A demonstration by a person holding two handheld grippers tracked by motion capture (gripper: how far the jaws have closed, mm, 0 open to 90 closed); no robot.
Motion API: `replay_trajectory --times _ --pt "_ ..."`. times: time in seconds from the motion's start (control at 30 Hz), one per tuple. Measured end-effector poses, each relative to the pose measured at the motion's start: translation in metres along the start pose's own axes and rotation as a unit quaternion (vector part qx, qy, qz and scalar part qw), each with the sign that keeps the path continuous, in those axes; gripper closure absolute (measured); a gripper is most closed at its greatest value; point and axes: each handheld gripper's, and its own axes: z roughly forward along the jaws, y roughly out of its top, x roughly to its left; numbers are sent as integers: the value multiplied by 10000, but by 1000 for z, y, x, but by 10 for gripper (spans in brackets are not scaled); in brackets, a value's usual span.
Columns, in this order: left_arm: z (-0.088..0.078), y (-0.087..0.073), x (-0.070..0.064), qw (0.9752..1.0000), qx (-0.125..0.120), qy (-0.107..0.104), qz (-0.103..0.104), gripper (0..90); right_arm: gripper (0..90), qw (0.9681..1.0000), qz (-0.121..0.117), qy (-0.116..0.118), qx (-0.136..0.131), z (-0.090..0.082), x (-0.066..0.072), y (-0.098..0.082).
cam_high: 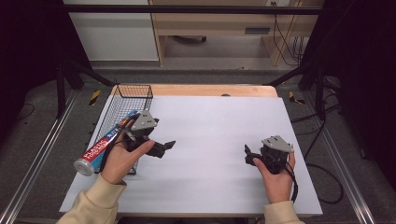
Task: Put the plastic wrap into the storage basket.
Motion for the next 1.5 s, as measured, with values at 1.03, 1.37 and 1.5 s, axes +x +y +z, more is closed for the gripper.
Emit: replay_trajectory --times 1.03,1.37,1.5 --pt "71 -35 -61 9984 243 -396 334 41 50 9981 433 138 412 -32 -38 -35" --pt "64 -62 -63 9981 371 -325 358 45 54 9949 456 488 754 -20 -32 -43" --pt "55 -71 -65 9992 200 -150 314 45 83 9957 386 456 701 -16 -34 -49"
